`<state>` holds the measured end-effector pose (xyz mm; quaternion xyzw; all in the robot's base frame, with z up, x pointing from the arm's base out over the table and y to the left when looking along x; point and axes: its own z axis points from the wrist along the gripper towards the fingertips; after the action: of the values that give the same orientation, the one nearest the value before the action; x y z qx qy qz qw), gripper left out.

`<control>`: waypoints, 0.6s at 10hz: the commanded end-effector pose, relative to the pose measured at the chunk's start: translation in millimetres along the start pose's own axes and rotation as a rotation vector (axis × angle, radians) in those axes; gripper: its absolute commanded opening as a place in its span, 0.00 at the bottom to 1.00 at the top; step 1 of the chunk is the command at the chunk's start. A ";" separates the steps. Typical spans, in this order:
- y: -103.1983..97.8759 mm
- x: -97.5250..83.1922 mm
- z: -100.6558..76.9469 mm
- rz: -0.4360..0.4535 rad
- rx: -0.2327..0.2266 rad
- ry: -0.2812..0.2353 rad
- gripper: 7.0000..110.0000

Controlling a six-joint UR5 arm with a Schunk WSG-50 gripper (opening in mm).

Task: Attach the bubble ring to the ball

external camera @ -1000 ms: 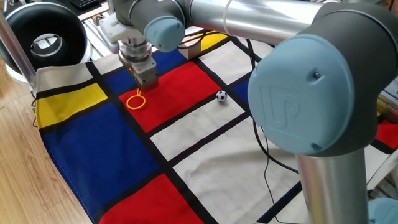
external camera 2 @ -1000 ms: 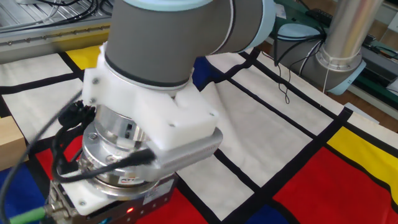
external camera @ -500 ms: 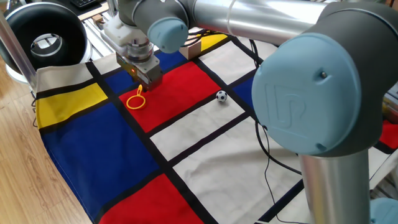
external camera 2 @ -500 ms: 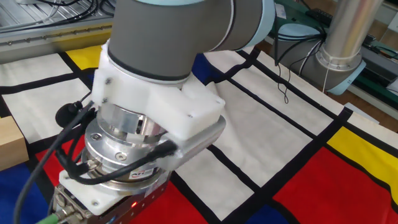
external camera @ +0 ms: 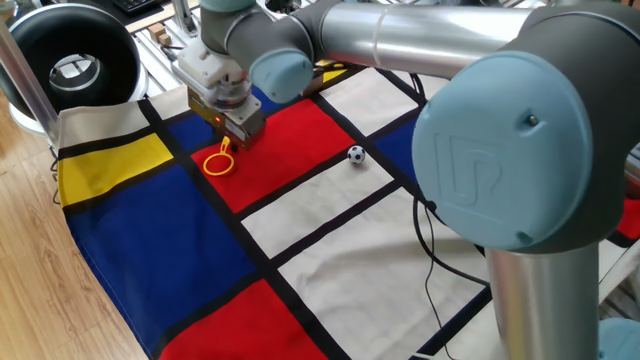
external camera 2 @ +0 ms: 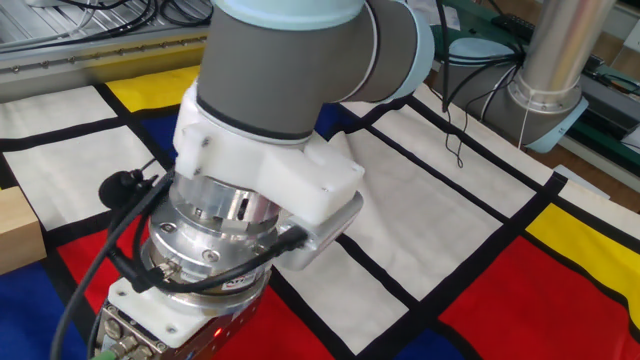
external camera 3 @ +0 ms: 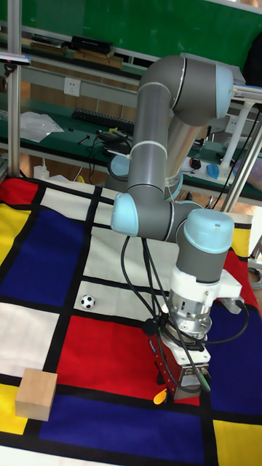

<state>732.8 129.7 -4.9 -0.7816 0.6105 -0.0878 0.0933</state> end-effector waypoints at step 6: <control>17.5 -11.0 -8.5 0.122 -0.095 -0.032 0.15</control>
<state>725.3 135.7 -0.5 -0.7682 0.6307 -0.0670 0.0874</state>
